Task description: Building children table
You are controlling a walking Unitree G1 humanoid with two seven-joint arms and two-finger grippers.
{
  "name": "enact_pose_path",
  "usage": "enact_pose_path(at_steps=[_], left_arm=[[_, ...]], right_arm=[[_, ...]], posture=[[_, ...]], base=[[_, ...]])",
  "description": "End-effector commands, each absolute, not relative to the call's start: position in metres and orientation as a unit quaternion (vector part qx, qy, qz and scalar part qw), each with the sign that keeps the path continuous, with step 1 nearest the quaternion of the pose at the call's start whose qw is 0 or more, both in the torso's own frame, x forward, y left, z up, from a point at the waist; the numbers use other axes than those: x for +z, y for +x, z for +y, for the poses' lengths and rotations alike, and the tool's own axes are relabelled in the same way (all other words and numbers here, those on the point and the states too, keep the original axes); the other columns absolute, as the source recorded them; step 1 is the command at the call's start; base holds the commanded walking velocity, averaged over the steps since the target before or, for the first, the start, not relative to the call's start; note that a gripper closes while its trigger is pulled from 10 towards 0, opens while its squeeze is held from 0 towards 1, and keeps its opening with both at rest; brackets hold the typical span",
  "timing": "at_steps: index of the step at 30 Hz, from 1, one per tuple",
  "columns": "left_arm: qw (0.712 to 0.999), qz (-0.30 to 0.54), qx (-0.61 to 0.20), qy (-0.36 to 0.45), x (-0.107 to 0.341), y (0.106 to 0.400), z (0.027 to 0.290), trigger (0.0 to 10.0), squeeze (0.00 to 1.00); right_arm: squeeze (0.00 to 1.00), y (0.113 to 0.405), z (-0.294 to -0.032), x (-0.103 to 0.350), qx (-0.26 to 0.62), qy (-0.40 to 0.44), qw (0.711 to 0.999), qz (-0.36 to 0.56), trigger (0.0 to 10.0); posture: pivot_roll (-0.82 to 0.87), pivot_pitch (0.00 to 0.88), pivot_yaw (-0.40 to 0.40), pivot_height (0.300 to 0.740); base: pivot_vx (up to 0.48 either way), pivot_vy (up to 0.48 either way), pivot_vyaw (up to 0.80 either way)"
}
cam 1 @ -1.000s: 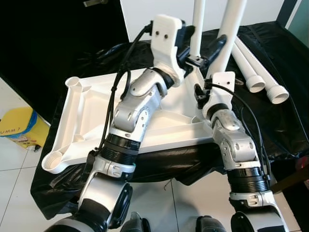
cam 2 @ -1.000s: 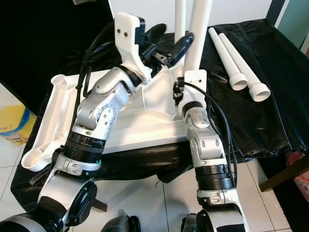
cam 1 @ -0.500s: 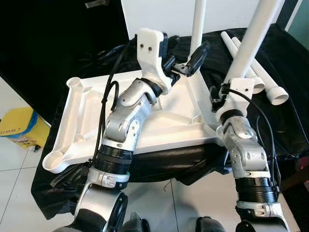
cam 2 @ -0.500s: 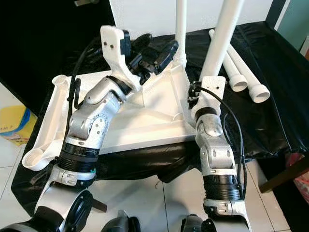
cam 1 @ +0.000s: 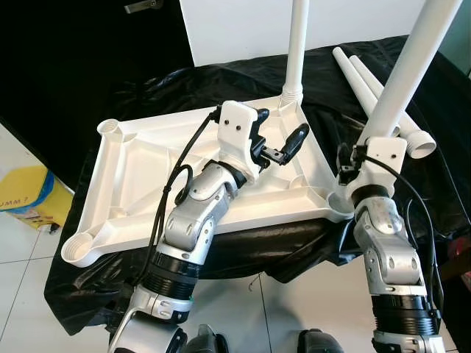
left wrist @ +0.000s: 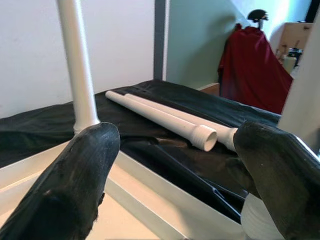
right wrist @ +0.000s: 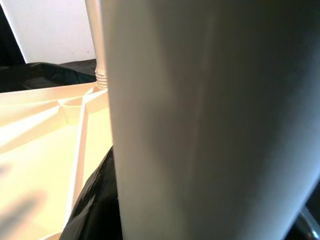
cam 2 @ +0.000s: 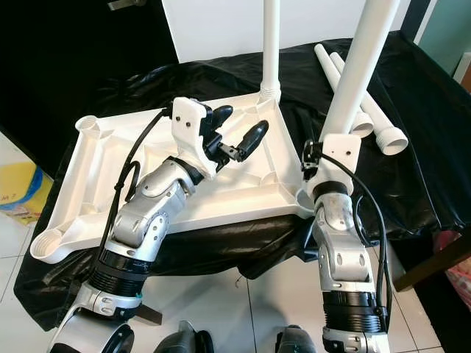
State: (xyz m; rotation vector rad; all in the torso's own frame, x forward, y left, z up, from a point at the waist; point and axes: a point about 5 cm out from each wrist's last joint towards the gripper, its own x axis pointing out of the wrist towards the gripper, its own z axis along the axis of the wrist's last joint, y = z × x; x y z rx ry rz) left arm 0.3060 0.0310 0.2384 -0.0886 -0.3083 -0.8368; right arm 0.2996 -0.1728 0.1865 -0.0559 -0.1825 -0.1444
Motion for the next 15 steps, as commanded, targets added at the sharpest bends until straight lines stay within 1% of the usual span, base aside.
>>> enact_pose_path(at_steps=[1,8,15], left_arm=[[0.898,-0.145,-0.415,-0.03,0.232,0.301,0.032,10.0,0.0],[0.892,-0.122,-0.435,-0.012,0.213,0.289,0.031,10.0,0.0],[0.883,-0.103,-0.457,0.017,0.199,0.278,0.03,10.0,0.0]], right_arm=[[0.0,0.294,-0.171,0.186,-0.066,-0.021,0.993,-0.095,10.0],[0.0,0.282,-0.17,0.174,-0.058,-0.023,0.995,-0.083,10.0],[0.0,0.278,-0.167,0.169,-0.039,-0.03,0.995,-0.087,10.0]], posture=[[-0.15,0.098,0.091,0.74],[-0.15,0.105,0.096,0.74],[-0.15,0.109,0.096,0.74]], base=[[0.0,0.0,0.0],[0.0,0.0,0.0],[0.0,0.0,0.0]])
